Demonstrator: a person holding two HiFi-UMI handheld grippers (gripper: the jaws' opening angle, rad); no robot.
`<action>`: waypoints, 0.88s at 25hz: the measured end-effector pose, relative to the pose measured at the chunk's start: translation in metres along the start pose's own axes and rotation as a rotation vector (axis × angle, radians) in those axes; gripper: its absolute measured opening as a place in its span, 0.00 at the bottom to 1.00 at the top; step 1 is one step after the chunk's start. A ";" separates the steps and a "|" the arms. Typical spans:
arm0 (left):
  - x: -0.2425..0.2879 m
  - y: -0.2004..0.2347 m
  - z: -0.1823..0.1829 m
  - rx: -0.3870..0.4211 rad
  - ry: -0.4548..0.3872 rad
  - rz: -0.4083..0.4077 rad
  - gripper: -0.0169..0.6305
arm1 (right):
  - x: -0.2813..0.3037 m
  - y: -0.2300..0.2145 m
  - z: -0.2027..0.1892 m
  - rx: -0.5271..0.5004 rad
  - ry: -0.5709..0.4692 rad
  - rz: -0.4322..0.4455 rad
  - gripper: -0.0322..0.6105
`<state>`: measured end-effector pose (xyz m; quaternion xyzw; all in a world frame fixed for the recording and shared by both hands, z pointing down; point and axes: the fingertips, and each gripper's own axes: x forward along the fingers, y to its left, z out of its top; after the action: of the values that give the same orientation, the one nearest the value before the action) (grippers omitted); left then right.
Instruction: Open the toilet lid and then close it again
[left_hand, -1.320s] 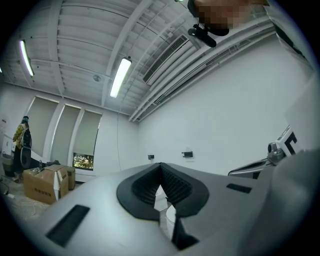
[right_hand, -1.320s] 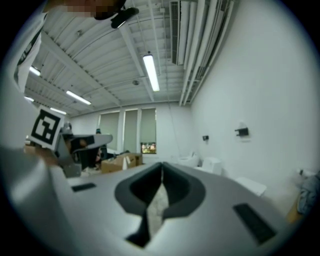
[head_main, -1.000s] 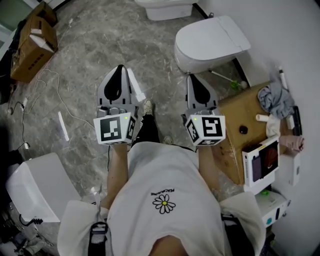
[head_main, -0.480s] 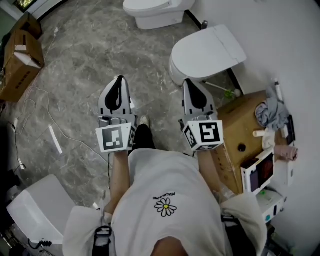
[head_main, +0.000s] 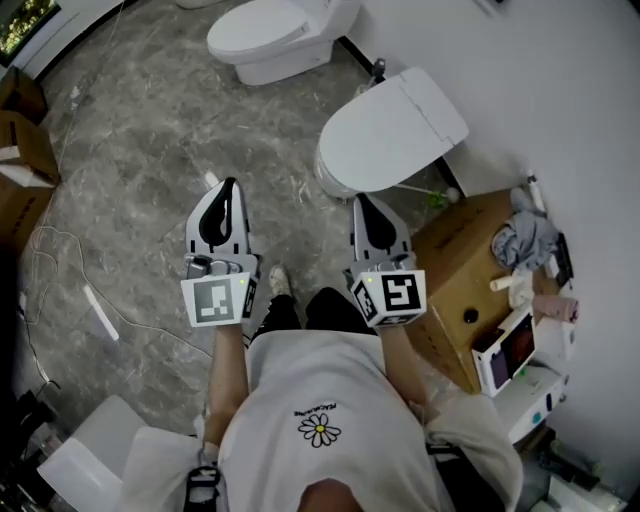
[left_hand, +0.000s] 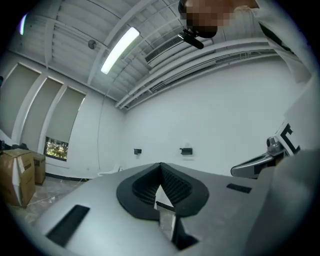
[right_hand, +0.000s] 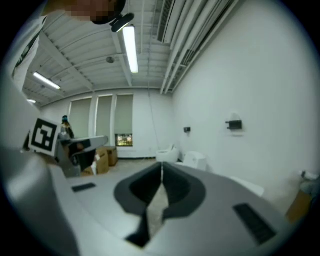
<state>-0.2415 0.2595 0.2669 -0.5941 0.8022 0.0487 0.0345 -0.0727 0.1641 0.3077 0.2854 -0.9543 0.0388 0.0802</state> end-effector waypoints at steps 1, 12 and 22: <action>0.008 -0.005 -0.005 -0.001 0.010 -0.012 0.06 | 0.002 -0.008 -0.004 0.003 0.010 -0.011 0.10; 0.089 -0.062 -0.031 -0.045 0.043 -0.089 0.06 | 0.023 -0.092 -0.010 0.036 0.005 -0.104 0.10; 0.157 -0.140 -0.028 -0.003 0.049 -0.295 0.06 | -0.019 -0.174 -0.006 0.140 -0.073 -0.360 0.10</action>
<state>-0.1532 0.0664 0.2718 -0.7067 0.7065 0.0298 0.0207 0.0394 0.0297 0.3150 0.4576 -0.8850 0.0796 0.0312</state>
